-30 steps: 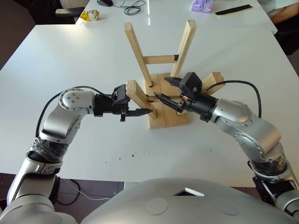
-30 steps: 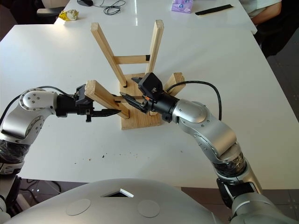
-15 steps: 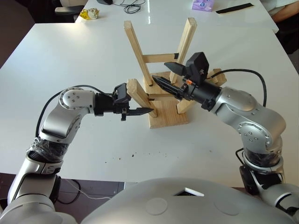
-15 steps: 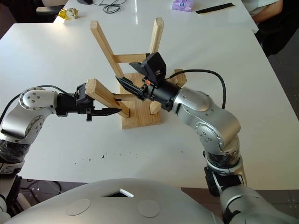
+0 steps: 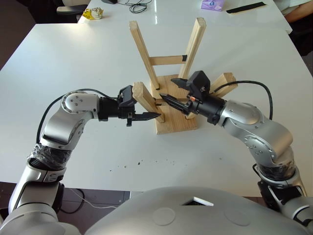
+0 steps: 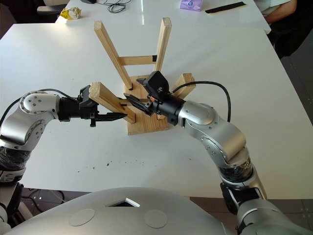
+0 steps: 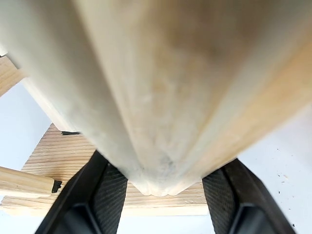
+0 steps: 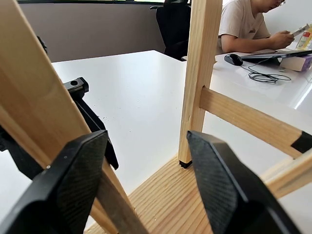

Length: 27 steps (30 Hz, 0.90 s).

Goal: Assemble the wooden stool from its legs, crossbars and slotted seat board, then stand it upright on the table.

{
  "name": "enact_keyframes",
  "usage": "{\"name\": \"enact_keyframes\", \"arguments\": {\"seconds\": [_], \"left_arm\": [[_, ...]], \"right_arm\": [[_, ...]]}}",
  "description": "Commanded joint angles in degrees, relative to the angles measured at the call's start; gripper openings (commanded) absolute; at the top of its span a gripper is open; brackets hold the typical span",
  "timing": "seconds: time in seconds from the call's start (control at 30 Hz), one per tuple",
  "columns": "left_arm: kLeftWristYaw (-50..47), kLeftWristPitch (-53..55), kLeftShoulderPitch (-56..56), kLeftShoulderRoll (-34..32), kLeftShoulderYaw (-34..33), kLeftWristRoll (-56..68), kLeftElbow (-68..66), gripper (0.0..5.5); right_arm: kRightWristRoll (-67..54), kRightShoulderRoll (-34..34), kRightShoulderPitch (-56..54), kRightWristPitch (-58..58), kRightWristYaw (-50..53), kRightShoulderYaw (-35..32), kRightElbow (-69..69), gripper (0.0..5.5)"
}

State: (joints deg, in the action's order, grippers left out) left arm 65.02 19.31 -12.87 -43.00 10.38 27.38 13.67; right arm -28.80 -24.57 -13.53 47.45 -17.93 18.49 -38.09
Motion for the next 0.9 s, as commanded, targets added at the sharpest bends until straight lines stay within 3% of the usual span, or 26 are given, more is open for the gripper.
{"name": "enact_keyframes", "arguments": {"seconds": [0.03,0.23,0.37,0.47,0.67,0.8,0.9], "left_arm": [[0.8,4.6,0.2,-0.7,1.1,-0.1,-1.0,2.12],[1.0,4.7,0.4,-0.6,1.0,-0.6,-0.8,2.12],[1.0,3.9,0.7,-0.7,1.3,-1.3,-0.6,2.12],[1.0,2.9,1.2,-0.7,1.8,-2.3,-0.3,2.12],[0.0,0.8,3.5,-0.9,2.4,-4.3,0.7,2.12],[-0.6,0.4,3.8,-1.1,2.2,-4.4,0.5,2.12],[-1.6,0.9,4.2,-1.1,1.6,-4.1,1.0,2.12]], "right_arm": [[3.5,-3.0,5.9,2.3,-1.8,5.6,4.9,2.99],[4.4,-1.9,6.1,1.0,-1.9,4.7,6.2,2.99],[1.7,0.2,3.8,1.7,-1.1,0.7,3.1,2.99],[-3.7,2.9,0.3,4.4,-0.1,-5.8,-0.9,2.99],[-34.3,9.5,-16.0,9.7,11.7,-24.7,-4.3,2.99],[-50.5,0.6,-23.6,6.7,19.7,-35.4,-0.4,2.99],[-45.3,-10.2,-21.0,7.4,18.5,-43.4,4.9,2.99]]}}
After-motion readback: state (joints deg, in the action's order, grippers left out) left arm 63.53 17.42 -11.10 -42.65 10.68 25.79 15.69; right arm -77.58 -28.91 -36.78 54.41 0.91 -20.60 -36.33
